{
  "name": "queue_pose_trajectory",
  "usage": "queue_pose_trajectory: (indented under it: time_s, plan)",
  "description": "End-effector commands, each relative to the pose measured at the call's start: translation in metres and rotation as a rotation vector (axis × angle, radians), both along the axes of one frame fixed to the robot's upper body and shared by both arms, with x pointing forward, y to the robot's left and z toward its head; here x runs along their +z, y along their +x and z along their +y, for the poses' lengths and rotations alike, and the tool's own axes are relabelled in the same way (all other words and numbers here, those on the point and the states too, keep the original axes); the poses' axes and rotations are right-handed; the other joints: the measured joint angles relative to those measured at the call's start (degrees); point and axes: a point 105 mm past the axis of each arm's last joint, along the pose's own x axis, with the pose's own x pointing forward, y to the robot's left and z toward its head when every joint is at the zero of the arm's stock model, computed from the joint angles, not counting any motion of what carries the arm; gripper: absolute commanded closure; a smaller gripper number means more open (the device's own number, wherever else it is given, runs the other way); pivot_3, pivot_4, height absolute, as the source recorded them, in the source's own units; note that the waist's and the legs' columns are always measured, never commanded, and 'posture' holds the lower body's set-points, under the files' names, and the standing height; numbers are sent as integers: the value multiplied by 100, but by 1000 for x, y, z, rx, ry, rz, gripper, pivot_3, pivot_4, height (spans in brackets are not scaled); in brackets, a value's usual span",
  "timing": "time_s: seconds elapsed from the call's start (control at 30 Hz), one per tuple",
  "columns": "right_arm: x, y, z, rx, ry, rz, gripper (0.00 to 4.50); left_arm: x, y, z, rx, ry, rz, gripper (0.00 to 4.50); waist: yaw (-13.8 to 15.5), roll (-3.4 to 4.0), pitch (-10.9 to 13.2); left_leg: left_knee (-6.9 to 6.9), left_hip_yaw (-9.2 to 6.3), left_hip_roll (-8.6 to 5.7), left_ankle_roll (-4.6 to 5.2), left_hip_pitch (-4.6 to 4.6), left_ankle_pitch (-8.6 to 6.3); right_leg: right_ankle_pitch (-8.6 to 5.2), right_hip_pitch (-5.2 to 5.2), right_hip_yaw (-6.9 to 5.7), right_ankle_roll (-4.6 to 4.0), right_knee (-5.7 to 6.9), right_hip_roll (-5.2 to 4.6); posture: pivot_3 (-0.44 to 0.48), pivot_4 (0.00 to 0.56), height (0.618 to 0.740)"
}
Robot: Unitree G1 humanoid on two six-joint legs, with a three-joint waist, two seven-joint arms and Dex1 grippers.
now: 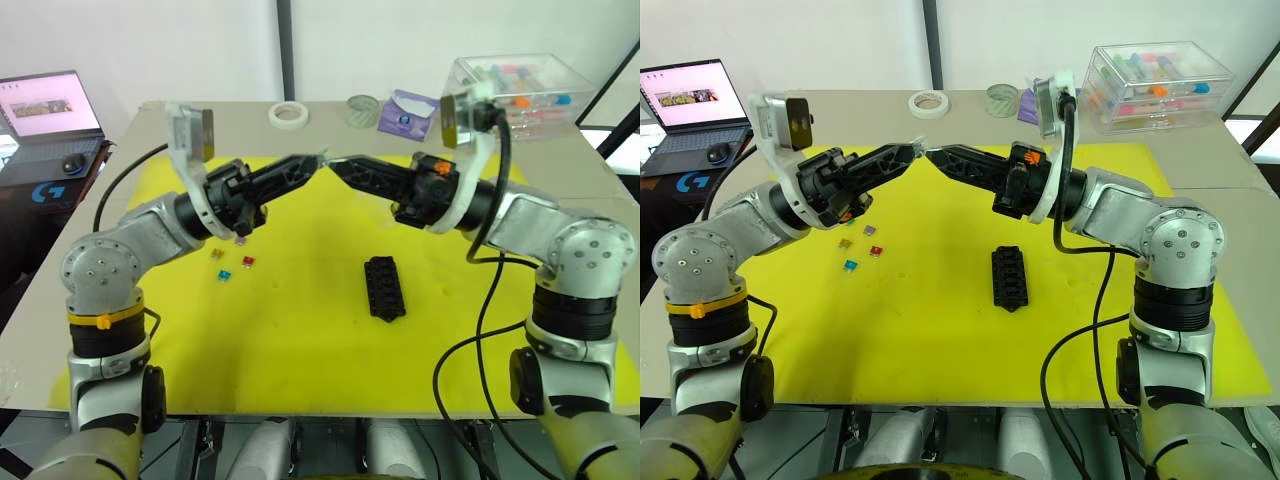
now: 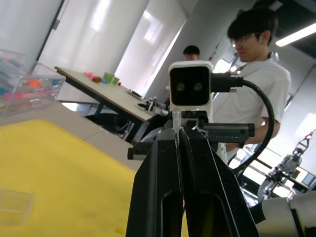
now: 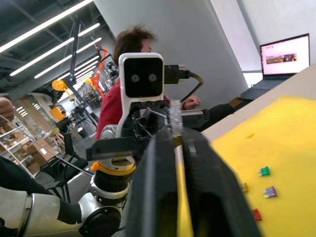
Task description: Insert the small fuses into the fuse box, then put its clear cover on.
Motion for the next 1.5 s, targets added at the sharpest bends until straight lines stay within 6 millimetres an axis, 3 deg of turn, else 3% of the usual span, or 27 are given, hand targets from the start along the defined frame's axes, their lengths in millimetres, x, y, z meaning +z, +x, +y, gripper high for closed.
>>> queue_pose_trajectory:
  time_s: [0.03,0.4,0.5,0.67,0.87,1.1,1.17,1.27,1.33,1.5]
  plan:
    - [10,-6,1,8,22,-53,4454,8,-5,-1,-10,-10,-41,4500,-1,0,0,0,0,0,0,0,0,0,0,0,0,0,0,0,150,740]
    - [11,-6,1,12,35,-40,4454,2,-5,0,-1,29,-38,4500,0,0,0,0,0,0,0,0,0,0,0,0,0,0,0,0,150,740]
    - [10,-6,0,13,30,-37,4500,-2,-7,2,-15,54,-18,3857,-2,0,0,-1,0,0,0,0,0,0,0,1,0,0,0,0,150,740]
    - [8,-6,-3,9,13,-32,4500,-6,-11,7,-26,78,-4,2094,1,0,0,-1,0,0,0,0,0,0,0,1,0,0,0,0,150,740]
    - [2,-4,-19,-18,-145,-90,4500,-42,-40,9,-35,285,-82,24,-13,5,3,-10,0,1,0,0,0,0,-3,3,0,-5,0,0,150,740]
    - [-25,-5,-40,-3,-505,-312,4500,-87,-61,6,-23,467,-262,24,36,7,4,-8,4,1,3,0,-2,0,4,1,0,-14,-1,0,150,740]
    - [-44,-13,-45,56,-663,-408,4500,-103,-65,3,-10,480,-372,24,40,10,5,-9,5,2,4,0,-2,0,4,1,0,-16,-2,0,150,740]
    - [-62,-17,-47,105,-777,-484,4500,-124,-56,1,56,571,-500,24,51,11,6,-14,9,3,9,-1,-6,0,8,-1,0,-30,-2,0,150,740]
    - [-68,-13,-49,97,-809,-509,4500,-128,-46,-1,96,583,-503,24,61,10,7,-10,9,6,8,-1,-6,3,10,-3,-4,-30,-2,0,150,740]
    - [-80,-12,-60,121,-887,-535,4500,-124,-43,-9,77,548,-552,24,148,9,7,-10,9,6,11,-1,-7,4,10,-2,-5,-35,-1,0,150,740]
